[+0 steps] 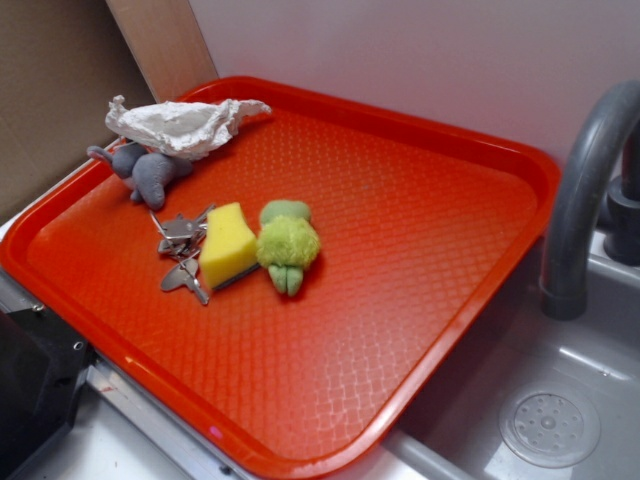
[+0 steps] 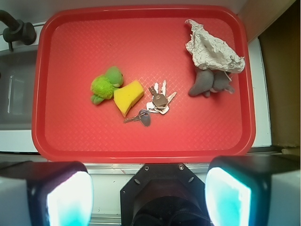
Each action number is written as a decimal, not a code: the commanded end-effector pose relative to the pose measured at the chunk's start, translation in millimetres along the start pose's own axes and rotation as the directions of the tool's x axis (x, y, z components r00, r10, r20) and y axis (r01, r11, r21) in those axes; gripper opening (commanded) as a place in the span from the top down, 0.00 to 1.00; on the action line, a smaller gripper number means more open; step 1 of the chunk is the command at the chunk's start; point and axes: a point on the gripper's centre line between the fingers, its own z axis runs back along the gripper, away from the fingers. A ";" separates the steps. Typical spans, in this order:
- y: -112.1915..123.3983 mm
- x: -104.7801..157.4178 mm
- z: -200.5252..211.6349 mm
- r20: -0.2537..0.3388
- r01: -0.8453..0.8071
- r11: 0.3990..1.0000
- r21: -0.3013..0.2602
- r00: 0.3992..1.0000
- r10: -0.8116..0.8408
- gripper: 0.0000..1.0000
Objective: Grab the green animal.
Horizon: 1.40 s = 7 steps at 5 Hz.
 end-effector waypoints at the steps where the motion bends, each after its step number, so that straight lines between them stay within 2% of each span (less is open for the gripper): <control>1: 0.0 0.0 0.0 0.000 0.000 1.000 0.000 1.000 0.000 0.00; 2: 2.2 31.4 -19.6 -0.032 -0.255 0.966 -0.028 0.967 0.254 0.00; 3: -4.0 50.3 -36.9 -0.082 -0.494 0.869 -0.027 0.868 0.490 0.00; 4: -12.7 68.5 -58.5 -0.090 -0.656 0.753 -0.053 0.754 0.651 0.00; 5: -36.1 80.5 -95.8 -0.061 -0.731 0.682 -0.034 0.682 0.729 0.00; 6: -58.9 95.9 -136.1 -0.048 -0.687 0.727 0.013 0.726 0.686 0.00; 7: -68.5 97.7 -174.0 -0.029 -0.663 0.746 0.058 0.746 0.665 0.00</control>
